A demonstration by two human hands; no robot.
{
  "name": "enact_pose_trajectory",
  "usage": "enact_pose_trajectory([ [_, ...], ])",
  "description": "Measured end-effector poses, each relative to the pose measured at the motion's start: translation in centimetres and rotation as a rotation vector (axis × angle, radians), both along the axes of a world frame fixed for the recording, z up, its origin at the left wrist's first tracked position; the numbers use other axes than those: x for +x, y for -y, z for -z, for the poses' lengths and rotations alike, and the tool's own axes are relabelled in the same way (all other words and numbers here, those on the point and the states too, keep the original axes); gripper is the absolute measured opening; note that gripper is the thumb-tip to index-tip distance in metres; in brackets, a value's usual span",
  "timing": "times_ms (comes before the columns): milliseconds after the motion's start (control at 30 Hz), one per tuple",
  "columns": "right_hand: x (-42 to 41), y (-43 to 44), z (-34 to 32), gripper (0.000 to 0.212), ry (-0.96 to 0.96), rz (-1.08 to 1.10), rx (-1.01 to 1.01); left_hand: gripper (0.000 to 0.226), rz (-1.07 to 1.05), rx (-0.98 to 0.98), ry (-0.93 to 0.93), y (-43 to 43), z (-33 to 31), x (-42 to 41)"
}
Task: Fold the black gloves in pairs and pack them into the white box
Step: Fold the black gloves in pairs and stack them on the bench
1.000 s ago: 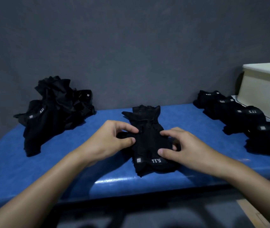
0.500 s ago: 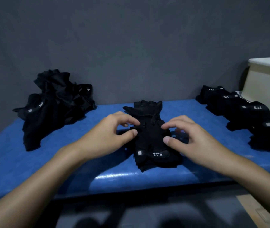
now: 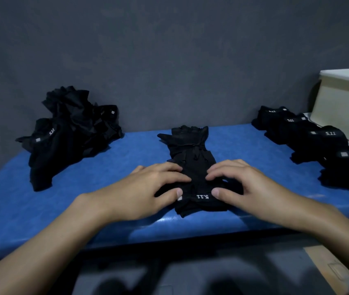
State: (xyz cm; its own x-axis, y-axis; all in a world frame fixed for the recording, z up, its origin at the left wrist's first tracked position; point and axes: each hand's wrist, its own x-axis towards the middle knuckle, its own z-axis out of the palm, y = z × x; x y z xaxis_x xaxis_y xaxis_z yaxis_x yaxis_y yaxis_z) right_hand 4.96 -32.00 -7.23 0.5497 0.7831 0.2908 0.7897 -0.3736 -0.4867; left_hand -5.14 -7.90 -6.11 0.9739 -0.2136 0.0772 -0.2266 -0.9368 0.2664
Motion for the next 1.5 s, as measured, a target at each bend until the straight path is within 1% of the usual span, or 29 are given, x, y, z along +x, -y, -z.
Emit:
enact_pose_trajectory([
  [100,-0.1,0.1,-0.1,0.016,-0.035,-0.012,0.12,0.046,0.005,-0.039,0.103,-0.1,0.1,-0.1],
  [167,0.1,-0.2,-0.1,0.024,-0.038,0.009,0.172,0.053,0.012,-0.099,0.163,0.0,0.1,0.0],
  [233,0.5,-0.6,0.0,0.03,-0.065,0.051,0.19,0.058,0.01,-0.115,0.171,0.3,0.0,0.0],
  [300,0.8,-0.9,0.1,0.038,-0.087,0.058,0.145,0.065,0.006,-0.063,0.13,0.6,0.0,0.0],
  [400,1.3,-1.0,0.6,0.046,-0.033,0.055,-0.065,0.074,-0.012,0.062,0.04,0.8,0.1,-0.2],
  [467,1.2,-0.8,0.5,0.05,-0.016,0.07,-0.177,0.077,-0.025,0.103,0.011,0.9,0.1,-0.3],
  [567,1.2,-0.8,0.1,0.052,0.015,0.059,-0.258,0.078,-0.021,0.141,0.011,1.1,0.3,-0.6],
  [633,1.2,-0.9,0.1,0.051,0.038,0.053,-0.256,0.079,-0.016,0.151,0.012,1.1,0.4,-0.7],
  [667,1.1,-0.8,0.1,0.049,0.038,0.051,-0.216,0.079,-0.015,0.145,0.013,1.1,0.5,-0.7],
  [733,0.7,-0.6,0.1,0.04,0.039,0.034,-0.046,0.076,-0.002,0.124,0.042,0.9,0.6,-0.7],
  [800,0.1,0.0,-0.3,0.034,-0.031,-0.019,0.1,0.066,0.032,0.105,0.118,0.7,0.5,-0.8],
  [833,-0.2,0.4,-0.6,0.034,-0.089,-0.043,0.117,0.059,0.057,0.098,0.164,0.6,0.4,-0.9],
  [900,-0.4,1.1,-0.9,0.037,-0.165,-0.082,0.056,0.047,0.113,0.082,0.233,0.6,0.2,-1.0],
  [967,-0.4,1.5,-0.7,0.043,-0.167,-0.1,-0.046,0.044,0.156,0.085,0.249,0.7,0.0,-1.2],
  [1033,-0.4,1.6,-0.4,0.049,-0.148,-0.093,-0.088,0.047,0.179,0.112,0.256,0.6,0.1,-1.3],
  [1100,-0.4,1.6,-0.2,0.048,-0.121,-0.084,-0.075,0.053,0.185,0.13,0.259,0.5,0.4,-1.3],
  [1233,-0.5,1.4,0.0,0.039,-0.071,-0.083,-0.023,0.056,0.212,0.163,0.273,0.4,0.5,-1.1],
  [1367,-0.6,1.4,0.0,0.026,-0.076,-0.063,0.026,0.065,0.218,0.145,0.287,0.4,0.4,-1.4],
  [1433,-0.6,1.4,-0.2,0.019,-0.135,-0.05,0.045,0.058,0.215,0.099,0.326,0.6,0.5,-1.4],
  [1500,-0.7,1.4,-0.5,0.013,-0.197,-0.052,0.09,0.043,0.199,-0.003,0.371,0.9,0.6,-1.5],
])
